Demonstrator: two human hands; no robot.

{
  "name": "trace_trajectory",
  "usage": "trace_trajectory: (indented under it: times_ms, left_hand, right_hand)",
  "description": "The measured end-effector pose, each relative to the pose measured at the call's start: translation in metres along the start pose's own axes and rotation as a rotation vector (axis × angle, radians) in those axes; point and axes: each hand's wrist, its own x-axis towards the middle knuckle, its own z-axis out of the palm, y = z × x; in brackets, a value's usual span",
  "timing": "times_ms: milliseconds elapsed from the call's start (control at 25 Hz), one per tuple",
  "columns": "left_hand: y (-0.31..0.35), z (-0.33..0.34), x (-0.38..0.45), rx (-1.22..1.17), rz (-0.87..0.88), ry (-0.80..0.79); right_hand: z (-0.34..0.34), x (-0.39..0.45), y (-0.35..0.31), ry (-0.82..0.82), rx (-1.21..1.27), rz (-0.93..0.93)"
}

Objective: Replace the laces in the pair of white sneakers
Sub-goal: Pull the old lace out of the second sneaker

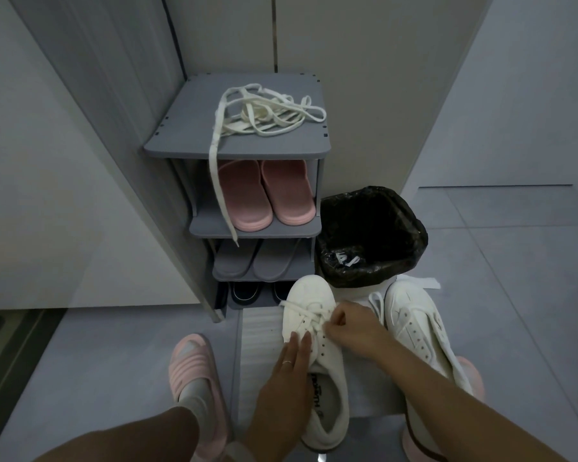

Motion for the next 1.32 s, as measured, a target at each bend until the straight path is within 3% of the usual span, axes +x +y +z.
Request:
trace_trajectory:
  times_ms: [120,400,480,680,960,1080,1200,1320]
  left_hand:
    - [0.0,-0.006,-0.003,-0.016,0.01,0.023]
    - [0.0,-0.006,-0.001,-0.03,0.013,-0.02]
    - [0.0,-0.005,-0.001,-0.027,0.008,-0.028]
    - [0.006,-0.007,-0.002,-0.028,-0.018,-0.029]
    - [0.005,-0.006,-0.002,-0.032,-0.007,-0.034]
    - [0.006,-0.006,-0.002,-0.043,-0.018,-0.032]
    - [0.007,-0.008,-0.004,-0.044,-0.024,-0.051]
    - [0.01,-0.012,-0.006,-0.016,-0.031,-0.078]
  right_hand:
    - [0.006,-0.004,0.0,0.2,-0.117,-0.093]
    - [0.005,0.003,-0.014,0.282,-0.552,-0.328]
    - [-0.007,0.01,-0.014,0.41,-0.478,-0.389]
    - [0.019,-0.008,0.003,0.353,0.076,-0.076]
    - [0.006,0.005,-0.007,0.426,-0.039,-0.189]
    - [0.002,0.005,-0.001,0.48,0.062,-0.157]
    - [0.03,-0.006,-0.001,0.421,0.084,-0.059]
    - [0.036,-0.008,-0.005,0.474,-0.009,-0.161]
